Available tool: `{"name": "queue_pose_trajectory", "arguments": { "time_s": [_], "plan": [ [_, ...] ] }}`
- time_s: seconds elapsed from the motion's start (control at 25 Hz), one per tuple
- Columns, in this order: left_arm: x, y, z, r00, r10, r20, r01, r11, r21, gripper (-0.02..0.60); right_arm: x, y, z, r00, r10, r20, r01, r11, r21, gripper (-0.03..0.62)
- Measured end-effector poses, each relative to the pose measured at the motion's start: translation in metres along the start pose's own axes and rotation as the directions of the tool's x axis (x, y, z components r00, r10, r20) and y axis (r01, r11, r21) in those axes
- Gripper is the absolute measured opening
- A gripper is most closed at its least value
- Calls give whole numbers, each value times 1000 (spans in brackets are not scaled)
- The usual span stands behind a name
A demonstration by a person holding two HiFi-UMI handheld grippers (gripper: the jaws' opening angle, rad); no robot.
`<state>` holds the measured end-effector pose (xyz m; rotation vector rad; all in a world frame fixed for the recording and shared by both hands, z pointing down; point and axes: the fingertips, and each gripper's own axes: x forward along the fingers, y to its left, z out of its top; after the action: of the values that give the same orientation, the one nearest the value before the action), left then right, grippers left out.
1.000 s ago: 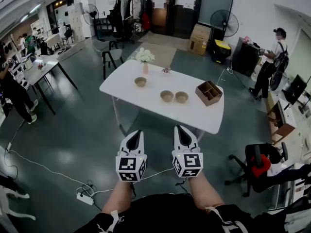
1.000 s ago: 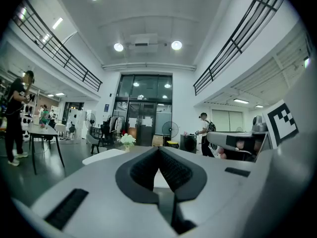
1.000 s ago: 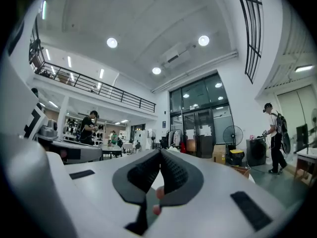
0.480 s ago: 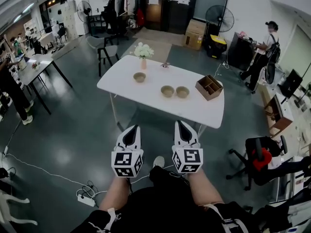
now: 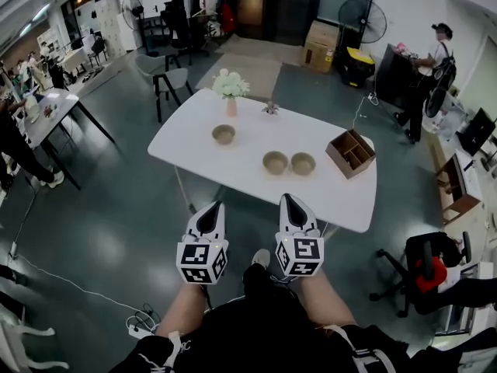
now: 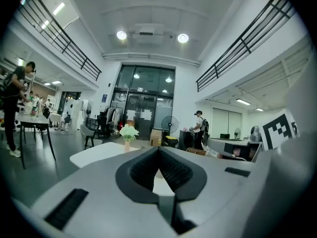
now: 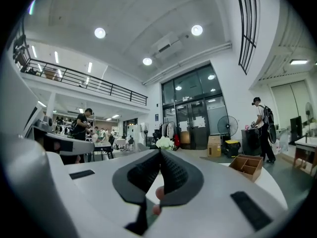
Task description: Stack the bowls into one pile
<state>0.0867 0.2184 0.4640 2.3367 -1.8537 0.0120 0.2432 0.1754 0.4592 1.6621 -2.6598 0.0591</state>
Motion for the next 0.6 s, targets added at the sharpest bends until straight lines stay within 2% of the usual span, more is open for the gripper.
{"name": "queue_pose_trajectory", "arguments": {
  "time_s": [0.24, 0.4, 0.6],
  "plan": [
    [158, 29, 25, 999, -19, -38, 21, 999, 44, 12, 147, -73, -1, 999, -13, -46, 14, 999, 30, 11],
    [256, 45, 46, 998, -31, -46, 34, 997, 67, 12, 234, -119, 9, 999, -18, -45, 20, 999, 28, 11],
    [349, 55, 64, 997, -49, -51, 56, 986, 156, 13, 313, -165, 27, 999, -41, -21, 41, 999, -6, 11]
  ]
}}
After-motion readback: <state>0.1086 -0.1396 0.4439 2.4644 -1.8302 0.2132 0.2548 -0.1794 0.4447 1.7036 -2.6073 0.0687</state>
